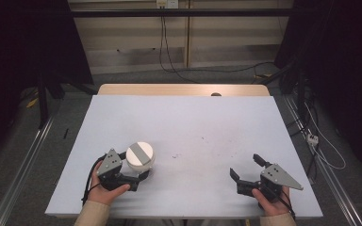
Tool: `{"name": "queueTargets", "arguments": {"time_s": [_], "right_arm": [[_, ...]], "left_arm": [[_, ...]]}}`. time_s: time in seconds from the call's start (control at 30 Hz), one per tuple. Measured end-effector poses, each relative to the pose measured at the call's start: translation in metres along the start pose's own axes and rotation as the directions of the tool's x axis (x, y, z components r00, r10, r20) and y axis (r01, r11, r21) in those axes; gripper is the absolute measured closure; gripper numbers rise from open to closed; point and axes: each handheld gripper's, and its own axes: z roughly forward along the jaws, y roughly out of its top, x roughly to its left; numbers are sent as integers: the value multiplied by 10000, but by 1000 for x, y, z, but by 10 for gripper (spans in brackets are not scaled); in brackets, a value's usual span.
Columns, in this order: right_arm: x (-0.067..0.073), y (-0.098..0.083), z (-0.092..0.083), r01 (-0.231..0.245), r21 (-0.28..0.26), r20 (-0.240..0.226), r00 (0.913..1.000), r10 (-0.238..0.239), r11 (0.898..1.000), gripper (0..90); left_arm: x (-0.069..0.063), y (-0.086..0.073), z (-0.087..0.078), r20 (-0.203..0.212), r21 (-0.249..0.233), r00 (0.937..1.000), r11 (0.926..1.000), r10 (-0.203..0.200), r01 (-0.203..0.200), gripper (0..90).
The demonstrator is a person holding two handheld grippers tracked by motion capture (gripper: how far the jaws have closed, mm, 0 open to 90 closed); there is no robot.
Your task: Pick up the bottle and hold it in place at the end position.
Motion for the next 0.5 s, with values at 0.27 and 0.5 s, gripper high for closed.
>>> {"name": "queueTargets", "arguments": {"time_s": [0.27,0.5], "right_arm": [[-1,0,-2,17,-12,25,10000,-17,10000,25],[-3,-1,-2,-13,47,136,9999,12,10000,26]], "left_arm": [[-1,4,8,-189,-158,9997,9998,-124,121,35],[0,6,14,-159,-96,9998,9999,119,-120,55]]}}
